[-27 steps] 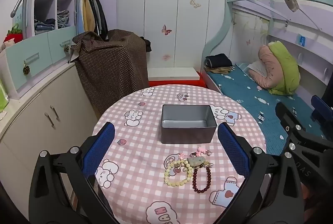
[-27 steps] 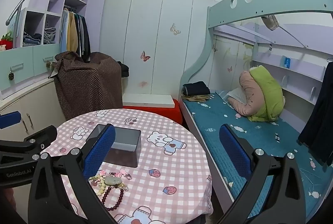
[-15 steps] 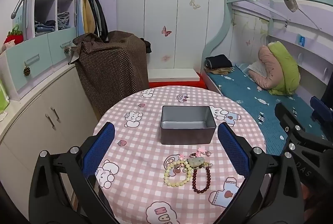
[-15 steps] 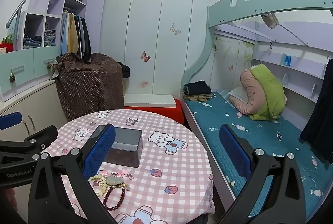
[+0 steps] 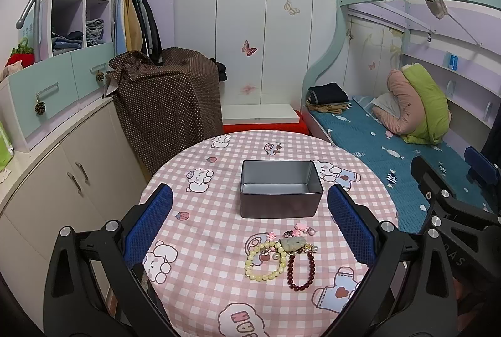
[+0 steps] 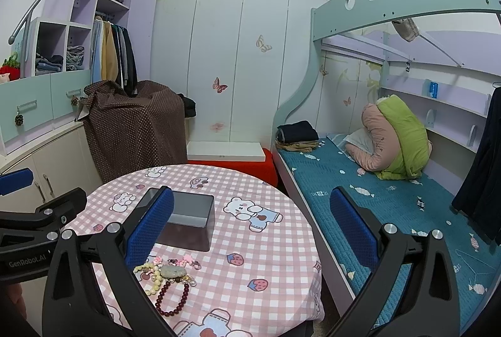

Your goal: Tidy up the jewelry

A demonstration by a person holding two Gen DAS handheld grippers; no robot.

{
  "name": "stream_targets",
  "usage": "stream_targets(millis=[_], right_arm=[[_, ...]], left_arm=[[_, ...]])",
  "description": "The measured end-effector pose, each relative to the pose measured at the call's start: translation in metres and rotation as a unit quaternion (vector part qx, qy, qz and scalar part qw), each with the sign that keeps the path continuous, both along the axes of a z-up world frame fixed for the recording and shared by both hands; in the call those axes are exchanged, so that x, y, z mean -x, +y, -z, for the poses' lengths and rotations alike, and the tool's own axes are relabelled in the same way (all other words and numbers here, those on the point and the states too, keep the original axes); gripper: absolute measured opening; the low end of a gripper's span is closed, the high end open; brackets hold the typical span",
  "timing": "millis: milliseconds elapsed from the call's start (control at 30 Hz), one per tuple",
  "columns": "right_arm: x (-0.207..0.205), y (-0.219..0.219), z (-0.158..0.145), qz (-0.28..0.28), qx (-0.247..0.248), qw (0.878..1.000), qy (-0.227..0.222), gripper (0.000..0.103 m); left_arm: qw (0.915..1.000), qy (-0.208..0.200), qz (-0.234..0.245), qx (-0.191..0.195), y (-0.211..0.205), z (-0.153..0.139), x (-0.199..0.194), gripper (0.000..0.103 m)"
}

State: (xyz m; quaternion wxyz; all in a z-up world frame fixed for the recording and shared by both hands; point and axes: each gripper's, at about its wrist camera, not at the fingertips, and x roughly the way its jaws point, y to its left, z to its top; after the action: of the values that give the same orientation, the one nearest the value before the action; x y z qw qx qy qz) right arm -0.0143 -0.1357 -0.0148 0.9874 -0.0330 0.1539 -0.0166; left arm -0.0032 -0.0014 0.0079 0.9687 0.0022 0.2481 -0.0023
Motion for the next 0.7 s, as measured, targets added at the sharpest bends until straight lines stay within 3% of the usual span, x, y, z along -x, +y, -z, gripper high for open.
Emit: stream_targets(millis=[700], right_arm=[[-0.0018,-0.0033,0.0037,-0.001,-0.004,1.0,0.005,0.096]], left_arm=[[1.0,0.002,-0.001,0.002,0.0011,0.0005,0.0012,0.098]])
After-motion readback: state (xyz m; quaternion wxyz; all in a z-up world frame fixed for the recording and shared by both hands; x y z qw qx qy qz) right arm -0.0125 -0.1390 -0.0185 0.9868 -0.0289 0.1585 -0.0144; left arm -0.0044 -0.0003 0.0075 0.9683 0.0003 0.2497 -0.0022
